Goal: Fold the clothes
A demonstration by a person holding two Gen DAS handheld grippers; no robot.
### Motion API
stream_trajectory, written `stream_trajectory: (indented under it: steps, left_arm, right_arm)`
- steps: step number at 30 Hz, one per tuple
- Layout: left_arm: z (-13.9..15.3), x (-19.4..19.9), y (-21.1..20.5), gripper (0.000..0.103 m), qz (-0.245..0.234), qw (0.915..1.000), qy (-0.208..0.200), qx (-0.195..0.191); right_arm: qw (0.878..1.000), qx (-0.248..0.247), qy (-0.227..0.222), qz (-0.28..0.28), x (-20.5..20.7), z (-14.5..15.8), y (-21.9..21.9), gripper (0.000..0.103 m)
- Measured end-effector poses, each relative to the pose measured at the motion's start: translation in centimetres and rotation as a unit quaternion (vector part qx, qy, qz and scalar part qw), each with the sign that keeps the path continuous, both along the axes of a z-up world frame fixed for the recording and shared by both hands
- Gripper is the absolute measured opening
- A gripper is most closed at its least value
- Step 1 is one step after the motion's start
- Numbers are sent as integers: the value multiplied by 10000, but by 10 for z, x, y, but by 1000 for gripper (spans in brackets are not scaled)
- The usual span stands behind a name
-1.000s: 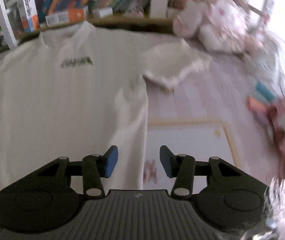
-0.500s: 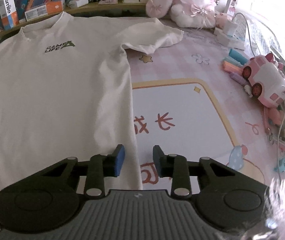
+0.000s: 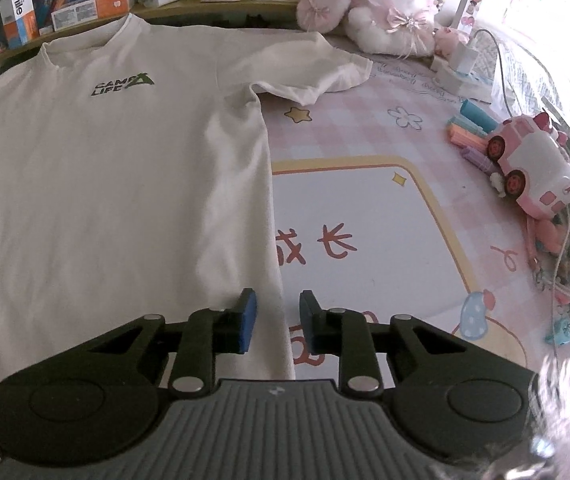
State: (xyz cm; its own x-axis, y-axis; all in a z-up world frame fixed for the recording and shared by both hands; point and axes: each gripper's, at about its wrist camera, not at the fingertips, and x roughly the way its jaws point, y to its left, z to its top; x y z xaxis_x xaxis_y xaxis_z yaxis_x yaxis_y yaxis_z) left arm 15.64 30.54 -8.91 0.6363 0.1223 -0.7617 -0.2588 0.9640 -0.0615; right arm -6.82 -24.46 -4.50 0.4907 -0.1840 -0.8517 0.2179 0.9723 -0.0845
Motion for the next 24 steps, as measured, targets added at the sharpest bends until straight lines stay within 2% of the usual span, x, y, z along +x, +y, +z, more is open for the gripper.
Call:
stream_trajectory:
  steps: [3,7,17,19,24]
  left_arm:
    - [2,13,6,4,74,9998,37,192]
    - [4,29,10,4,45,9991,65,412]
    - [5,46,19,5,-4,9976,212,665]
    - [4,44,17,11,-83,9970,274,719]
    - [16,27,4,23,-557,9899,227,1282]
  right_arm:
    - [10000,70,23,16,4,-1,1,14]
    - [9999,39,38,85,10,-1,5,11]
    - [9997,8,28,254,23,-4,14,9]
    - [9997,26,10,253,22,-4,14,9]
    - [9997,32,-30,247,22,-5,13,9]
